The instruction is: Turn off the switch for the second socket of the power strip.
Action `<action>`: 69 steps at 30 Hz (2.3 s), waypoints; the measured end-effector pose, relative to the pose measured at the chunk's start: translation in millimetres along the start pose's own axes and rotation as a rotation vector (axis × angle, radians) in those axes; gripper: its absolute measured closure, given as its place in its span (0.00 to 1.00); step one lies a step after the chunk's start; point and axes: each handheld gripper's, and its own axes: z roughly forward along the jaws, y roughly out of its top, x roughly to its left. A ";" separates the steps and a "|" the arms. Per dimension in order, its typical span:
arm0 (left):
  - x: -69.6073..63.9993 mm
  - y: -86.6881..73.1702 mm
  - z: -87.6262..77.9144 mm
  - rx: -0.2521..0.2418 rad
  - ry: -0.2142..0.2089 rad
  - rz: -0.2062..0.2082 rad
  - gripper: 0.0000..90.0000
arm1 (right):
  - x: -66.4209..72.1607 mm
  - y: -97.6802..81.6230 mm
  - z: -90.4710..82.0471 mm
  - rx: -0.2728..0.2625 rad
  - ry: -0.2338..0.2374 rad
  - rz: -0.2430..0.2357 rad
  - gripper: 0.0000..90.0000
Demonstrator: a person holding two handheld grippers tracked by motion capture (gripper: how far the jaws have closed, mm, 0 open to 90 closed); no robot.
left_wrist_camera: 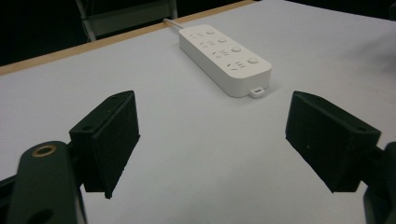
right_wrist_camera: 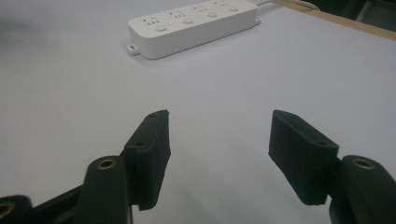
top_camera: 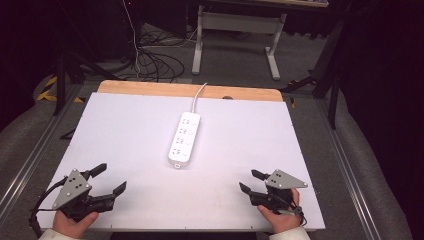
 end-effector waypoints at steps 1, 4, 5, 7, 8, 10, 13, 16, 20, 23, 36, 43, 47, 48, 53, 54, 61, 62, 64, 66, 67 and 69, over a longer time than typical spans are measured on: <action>-1.0 0.1 -0.2 -0.004 0.006 0.005 0.20 | 0.0 0.0 0.0 0.000 0.000 0.000 0.44; -2.1 1.2 -1.0 -0.013 0.008 0.020 0.20 | 0.1 0.1 -0.1 0.000 0.003 -0.001 0.43; -2.5 1.3 -1.0 -0.012 0.010 0.024 0.20 | 0.0 0.2 -0.2 0.000 0.003 -0.001 0.43; -2.8 1.4 -1.1 -0.006 0.005 0.018 0.20 | -0.3 0.2 -0.5 0.000 0.006 0.001 0.43; -2.1 1.7 -1.5 -0.005 0.001 0.014 0.20 | -0.6 0.5 -0.4 0.000 0.009 0.004 0.42; -0.6 2.1 -2.7 -0.012 -0.014 -0.016 0.20 | -0.6 0.9 0.2 0.003 0.015 0.003 0.42; 1.4 2.0 -4.2 -0.022 -0.021 -0.043 0.20 | -0.3 1.4 0.7 0.008 0.024 0.004 0.41; 1.1 1.9 -5.2 -0.015 -0.007 -0.025 0.20 | -0.2 2.3 -0.2 0.008 0.027 0.004 0.41; -0.5 2.2 -5.0 -0.014 0.010 -0.004 0.20 | 0.0 2.8 -0.2 0.009 0.025 0.004 0.41; -2.8 2.4 -2.4 -0.008 0.018 0.003 0.20 | -0.5 4.2 0.0 0.013 0.021 0.003 0.41; -3.6 2.7 -4.8 -0.007 0.035 0.013 0.20 | -5.7 36.7 1.3 0.059 0.034 -0.017 0.48; -3.7 2.7 -5.3 -0.005 0.038 0.017 0.20 | -7.3 60.3 5.8 0.054 0.063 -0.045 0.55; -3.5 2.9 -5.8 -0.006 0.040 0.015 0.20 | -7.4 73.9 10.2 0.049 0.076 -0.060 0.58; -3.3 3.0 -5.7 -0.007 0.040 0.015 0.20 | -7.2 77.2 11.5 0.050 0.075 -0.058 0.58; -3.4 3.2 -5.9 -0.005 0.041 0.023 0.20 | -7.7 93.3 19.3 0.058 0.080 -0.068 0.59; -3.7 3.1 -6.0 -0.007 0.041 0.017 0.20 | -8.4 98.6 22.8 0.060 0.083 -0.070 0.60; -2.9 3.1 -6.4 -0.006 0.045 0.019 0.20 | -10.2 113.1 33.2 0.073 0.090 -0.083 0.62; -2.8 3.0 -6.3 -0.004 0.045 0.017 0.20 | -10.5 118.7 35.9 0.075 0.090 -0.094 0.62; -2.7 2.6 -5.6 -0.002 0.048 0.010 0.20 | -10.6 121.8 37.0 0.074 0.090 -0.098 0.62; -2.3 2.6 -5.8 -0.001 0.049 0.010 0.20 | -11.1 130.8 40.7 0.074 0.090 -0.113 0.63; -2.1 2.6 -5.8 -0.002 0.051 0.012 0.20 | -11.1 130.8 40.7 0.074 0.090 -0.113 0.63; -1.9 2.6 -6.1 -0.001 0.053 0.012 0.20 | -10.7 135.8 43.5 0.076 0.094 -0.123 0.65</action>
